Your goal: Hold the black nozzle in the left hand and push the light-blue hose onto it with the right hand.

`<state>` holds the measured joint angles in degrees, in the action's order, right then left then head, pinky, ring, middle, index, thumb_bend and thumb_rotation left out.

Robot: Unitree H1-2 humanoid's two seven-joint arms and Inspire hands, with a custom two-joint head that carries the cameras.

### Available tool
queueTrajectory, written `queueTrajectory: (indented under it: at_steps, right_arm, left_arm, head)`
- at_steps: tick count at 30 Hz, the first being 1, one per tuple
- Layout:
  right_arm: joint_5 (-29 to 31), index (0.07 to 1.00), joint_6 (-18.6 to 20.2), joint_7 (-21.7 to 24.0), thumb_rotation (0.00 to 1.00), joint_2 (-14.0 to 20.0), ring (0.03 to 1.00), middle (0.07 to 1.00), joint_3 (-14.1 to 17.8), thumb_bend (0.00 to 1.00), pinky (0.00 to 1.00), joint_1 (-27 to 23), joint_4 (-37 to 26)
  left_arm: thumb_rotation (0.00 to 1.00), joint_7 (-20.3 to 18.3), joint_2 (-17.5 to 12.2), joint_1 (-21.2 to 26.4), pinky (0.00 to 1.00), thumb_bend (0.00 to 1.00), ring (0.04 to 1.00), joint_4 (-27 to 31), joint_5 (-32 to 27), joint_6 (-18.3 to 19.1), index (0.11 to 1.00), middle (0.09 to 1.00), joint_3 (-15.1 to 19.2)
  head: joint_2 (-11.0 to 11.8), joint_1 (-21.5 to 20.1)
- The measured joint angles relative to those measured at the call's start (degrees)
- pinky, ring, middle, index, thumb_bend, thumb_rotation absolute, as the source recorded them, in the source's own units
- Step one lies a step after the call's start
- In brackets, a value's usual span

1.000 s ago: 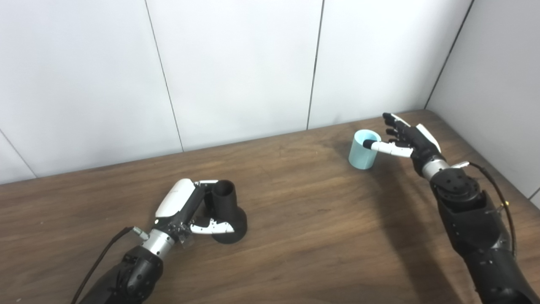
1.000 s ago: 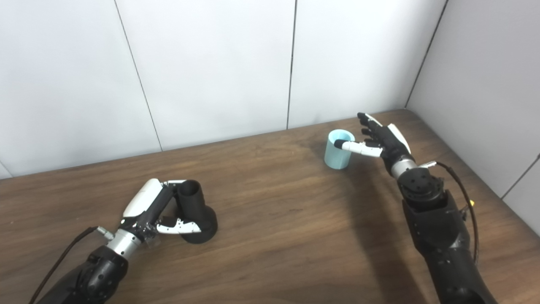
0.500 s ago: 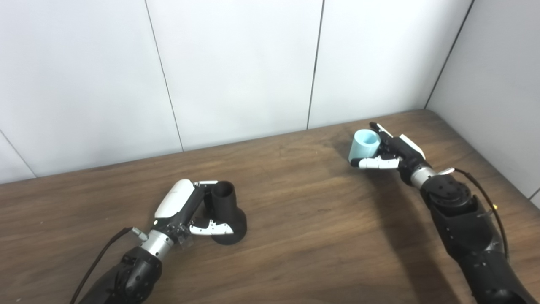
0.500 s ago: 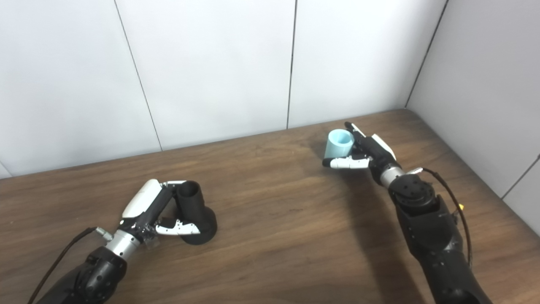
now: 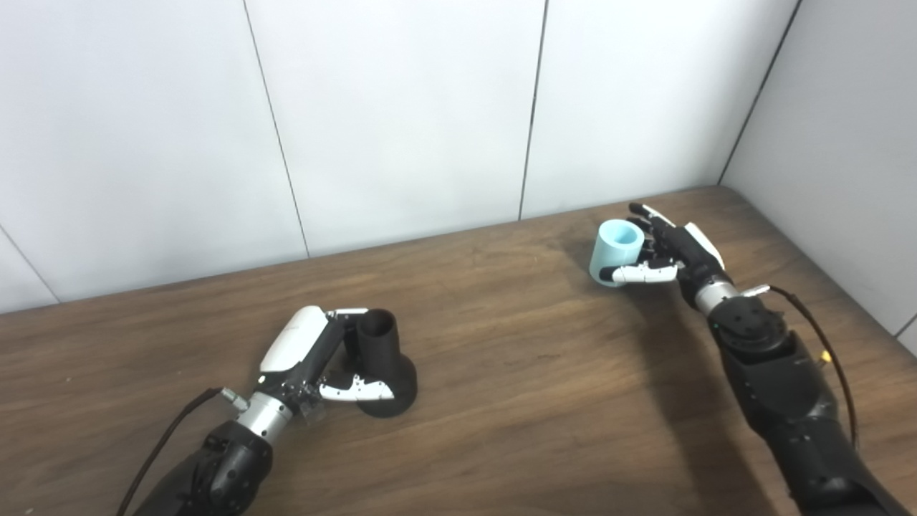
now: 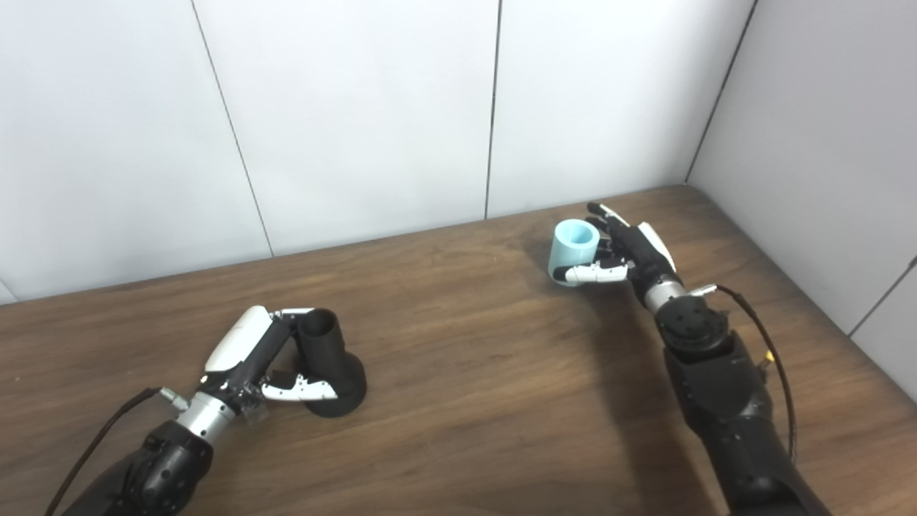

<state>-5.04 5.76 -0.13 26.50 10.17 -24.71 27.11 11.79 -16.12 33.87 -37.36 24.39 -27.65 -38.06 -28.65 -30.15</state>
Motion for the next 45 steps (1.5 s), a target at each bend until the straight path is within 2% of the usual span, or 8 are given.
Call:
queueTrajectory:
  at_steps: [1,5,12,24,28,32,37,45]
  right_arm:
    - [-1.14,0.617,-0.81,-1.85,0.00,-0.33,0.522,0.516,-0.28,0.58,0.46,-0.50,1.12]
    - [-4.42,0.531,-3.45,-6.87,0.00,-0.57,0.418,0.436,-2.24,0.53,0.36,-1.78,4.50]
    - [-5.52,0.534,-5.30,-10.33,0.00,-1.20,0.397,0.473,-3.68,0.52,0.35,-1.95,5.66]
    - [-5.51,0.541,-6.58,-11.04,0.00,-1.25,0.400,0.476,-4.47,0.51,0.36,-1.75,5.95]
    - [-5.57,0.515,-5.91,-10.14,0.00,-1.49,0.425,0.481,-5.46,0.52,0.39,-0.01,2.02]
    - [-5.59,0.504,-3.77,-7.30,0.00,-2.22,0.439,0.481,-6.87,0.52,0.41,2.87,-6.13]
    - [-3.84,0.510,-1.90,-3.84,0.00,-4.39,0.427,0.478,-6.95,0.52,0.36,2.90,-16.08]
    - [-0.22,0.508,4.84,-1.30,0.00,-10.68,0.415,0.493,-6.94,0.52,0.33,0.27,-29.47]
  left_arm:
    - [0.00,0.00,0.00,0.00,0.38,0.50,0.407,0.03,0.00,0.00,0.499,0.473,-0.03]
    - [0.00,-0.15,0.01,0.01,0.38,0.50,0.407,0.09,0.00,0.00,0.498,0.475,-0.03]
    - [0.00,-0.17,-0.01,-0.02,0.38,0.50,0.410,0.08,0.00,0.00,0.500,0.471,-0.01]
    - [0.00,-0.17,-0.05,-0.04,0.39,0.50,0.417,0.09,0.01,0.00,0.495,0.476,-0.01]
    - [0.00,-0.17,-0.01,-0.08,0.38,0.50,0.416,0.15,0.09,0.00,0.493,0.481,0.11]
    - [0.00,-0.54,0.05,-0.25,0.38,0.50,0.418,0.35,0.14,0.04,0.497,0.479,0.50]
    - [0.00,-0.70,0.22,-0.40,0.37,0.50,0.413,0.65,0.45,0.07,0.497,0.481,0.76]
    - [0.00,-1.21,0.84,-0.53,0.32,0.50,0.377,0.87,0.97,0.08,0.536,0.475,1.34]
  head:
    - [0.00,0.00]
    - [-0.44,0.44]
    - [-0.88,0.97]
    - [-1.76,3.33]
    - [-2.46,6.59]
    - [-3.51,12.38]
    - [-4.13,13.97]
    - [-4.83,16.96]
